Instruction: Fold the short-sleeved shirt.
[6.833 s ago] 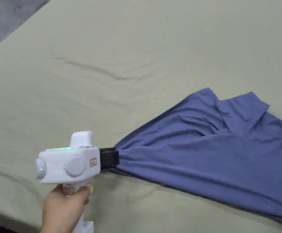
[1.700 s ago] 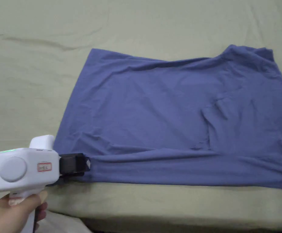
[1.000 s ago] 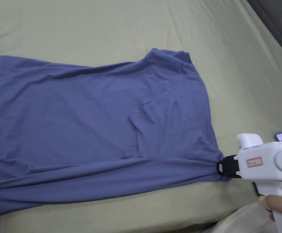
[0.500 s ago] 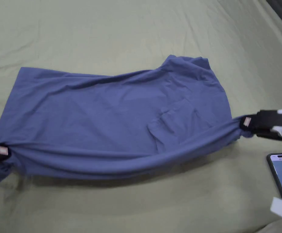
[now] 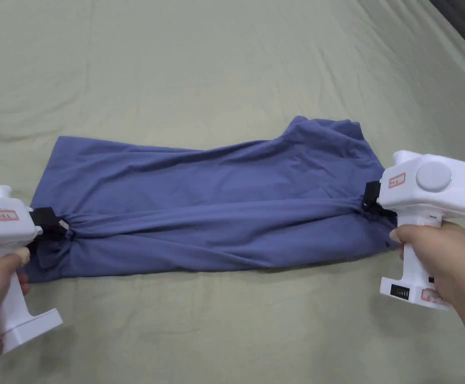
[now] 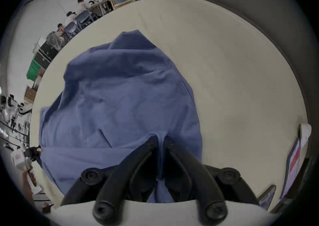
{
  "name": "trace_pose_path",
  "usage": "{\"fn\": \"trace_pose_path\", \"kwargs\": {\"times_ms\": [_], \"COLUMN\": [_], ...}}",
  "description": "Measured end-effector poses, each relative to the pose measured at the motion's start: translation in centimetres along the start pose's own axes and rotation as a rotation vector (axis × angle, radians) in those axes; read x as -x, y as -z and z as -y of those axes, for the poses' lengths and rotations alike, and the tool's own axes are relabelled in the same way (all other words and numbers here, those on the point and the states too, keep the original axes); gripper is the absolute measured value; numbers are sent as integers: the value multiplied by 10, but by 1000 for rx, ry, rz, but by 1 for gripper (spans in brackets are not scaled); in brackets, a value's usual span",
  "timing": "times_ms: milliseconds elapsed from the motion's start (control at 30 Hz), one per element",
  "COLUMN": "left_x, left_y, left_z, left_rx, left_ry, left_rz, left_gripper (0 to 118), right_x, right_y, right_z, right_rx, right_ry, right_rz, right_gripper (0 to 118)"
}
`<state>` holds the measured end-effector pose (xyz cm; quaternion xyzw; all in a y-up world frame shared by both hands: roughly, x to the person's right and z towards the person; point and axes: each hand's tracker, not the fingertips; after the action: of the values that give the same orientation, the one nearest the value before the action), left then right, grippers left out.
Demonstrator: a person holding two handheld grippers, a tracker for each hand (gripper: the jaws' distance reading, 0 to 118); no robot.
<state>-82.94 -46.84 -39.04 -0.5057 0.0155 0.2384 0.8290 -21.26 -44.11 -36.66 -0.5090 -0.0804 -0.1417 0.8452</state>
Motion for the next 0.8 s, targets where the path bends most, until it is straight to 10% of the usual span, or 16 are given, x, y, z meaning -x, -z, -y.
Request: {"fn": "trace_pose_path", "kwargs": {"times_ms": [100, 167, 200, 233, 400, 467, 500, 533, 567, 600, 733, 767, 800], "left_x": [-12, -25, -31, -39, -56, -49, -47, -42, -39, -35, -1, 4, 7], "left_y": [-2, -17, -34, -54, -169, -177, -174, -172, -169, -161, -123, -117, -112], "left_z": [4, -4, -6, -6, 42, 64, 79, 96, 115, 128, 141, 134, 126], "left_rx": [-48, -26, -35, -93, -379, -252, -197, -179, -178, -163, -54, -87, -133], "left_ry": [41, 82, 74, 93, 249, 273, 283, 286, 303, 313, 194, 216, 270], "left_rz": [-9, -18, 3, 49, 231, 173, 124, 49, 6, -27, 8, -18, -80], "left_gripper": [6, 26, 76, 109, 118, 118, 111, 74, 4, 0, 4, 45, 117], "right_x": [3, 3, 3, 0, 14, 22, 28, 36, 43, 45, 43, 41, 45], "right_y": [-2, -14, -28, -46, -147, -166, -171, -174, -172, -171, -163, -161, -165], "right_z": [0, -10, -13, -13, 24, 55, 72, 92, 110, 123, 154, 154, 158], "right_rx": [-4, 3, -4, -60, -289, -295, -304, -312, -301, -274, -181, -159, -175], "right_ry": [-39, -83, -70, -43, -135, -214, -251, -291, -331, -344, -302, -330, -387], "right_rz": [13, 28, 24, -14, -152, -175, -141, -93, -69, -83, -267, -273, -240], "right_gripper": [11, 39, 93, 118, 118, 101, 39, 2, 2, 2, 2, 2, 2]}}
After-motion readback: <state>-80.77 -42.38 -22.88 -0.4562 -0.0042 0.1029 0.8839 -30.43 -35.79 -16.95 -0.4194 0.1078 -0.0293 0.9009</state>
